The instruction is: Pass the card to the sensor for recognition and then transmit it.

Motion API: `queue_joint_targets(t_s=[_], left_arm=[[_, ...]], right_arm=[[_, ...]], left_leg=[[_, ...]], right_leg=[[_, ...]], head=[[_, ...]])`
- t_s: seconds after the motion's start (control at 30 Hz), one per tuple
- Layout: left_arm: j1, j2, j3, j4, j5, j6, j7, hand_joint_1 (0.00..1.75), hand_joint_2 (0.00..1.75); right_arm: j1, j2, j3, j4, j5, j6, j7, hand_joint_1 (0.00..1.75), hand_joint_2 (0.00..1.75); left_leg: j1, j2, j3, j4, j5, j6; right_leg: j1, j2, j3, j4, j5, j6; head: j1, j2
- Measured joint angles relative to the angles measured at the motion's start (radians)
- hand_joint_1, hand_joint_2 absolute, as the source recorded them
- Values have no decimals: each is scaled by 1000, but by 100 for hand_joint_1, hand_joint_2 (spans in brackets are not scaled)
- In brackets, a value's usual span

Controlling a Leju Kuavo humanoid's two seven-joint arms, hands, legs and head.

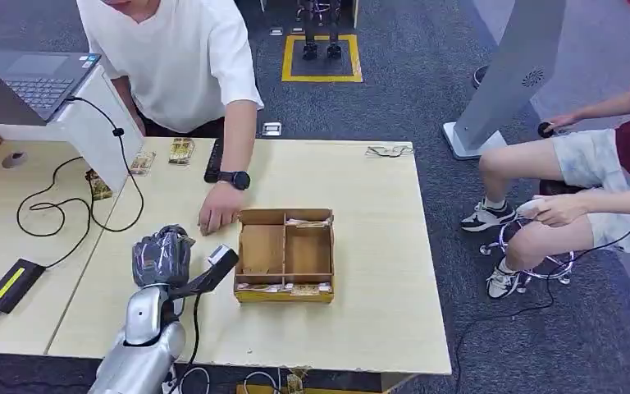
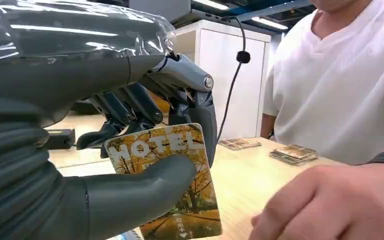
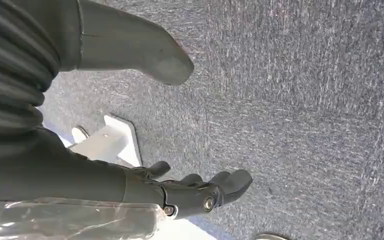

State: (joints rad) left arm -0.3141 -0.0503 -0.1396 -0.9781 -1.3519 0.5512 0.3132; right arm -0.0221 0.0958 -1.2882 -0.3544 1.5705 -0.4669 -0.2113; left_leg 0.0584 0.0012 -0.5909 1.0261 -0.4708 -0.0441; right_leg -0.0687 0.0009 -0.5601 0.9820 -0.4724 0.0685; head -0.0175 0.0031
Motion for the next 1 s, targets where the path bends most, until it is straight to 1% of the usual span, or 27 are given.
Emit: queue_joint_targets(t_s=[0.23, 0.4, 0.6, 0.77, 1.0], left_arm=[[0, 18, 0, 21, -17, 12, 24, 175, 175], [4, 31, 0, 46, -24, 23, 26, 175, 175], [14, 38, 0, 61, -14, 70, 12, 175, 175], [17, 41, 0, 65, -13, 74, 4, 175, 175], [25, 42, 6, 66, -12, 108, -13, 175, 175]], right_arm=[[1, 0, 16, -5, 0, 0, 5, 0, 175], [3, -2, 25, -5, 0, 0, 9, 0, 175], [7, -3, 33, -5, 0, -2, 8, 0, 175], [7, -5, 39, -5, 0, -2, 8, 0, 175], [8, -8, 40, -5, 0, -4, 2, 0, 175]], left_leg=[[0, 0, 0, 0, 0, 0], [0, 0, 0, 0, 0, 0], [0, 0, -1, 0, 0, 0], [0, 0, -1, 0, 0, 0], [0, 0, -1, 0, 0, 0]], right_leg=[[0, 0, 0, 0, 0, 0], [0, 0, 0, 0, 0, 0], [0, 0, 0, 0, 0, 0], [0, 0, 0, 0, 0, 0], [0, 0, 0, 0, 0, 0]], head=[[0, 0], [0, 0], [0, 0], [0, 0], [0, 0]])
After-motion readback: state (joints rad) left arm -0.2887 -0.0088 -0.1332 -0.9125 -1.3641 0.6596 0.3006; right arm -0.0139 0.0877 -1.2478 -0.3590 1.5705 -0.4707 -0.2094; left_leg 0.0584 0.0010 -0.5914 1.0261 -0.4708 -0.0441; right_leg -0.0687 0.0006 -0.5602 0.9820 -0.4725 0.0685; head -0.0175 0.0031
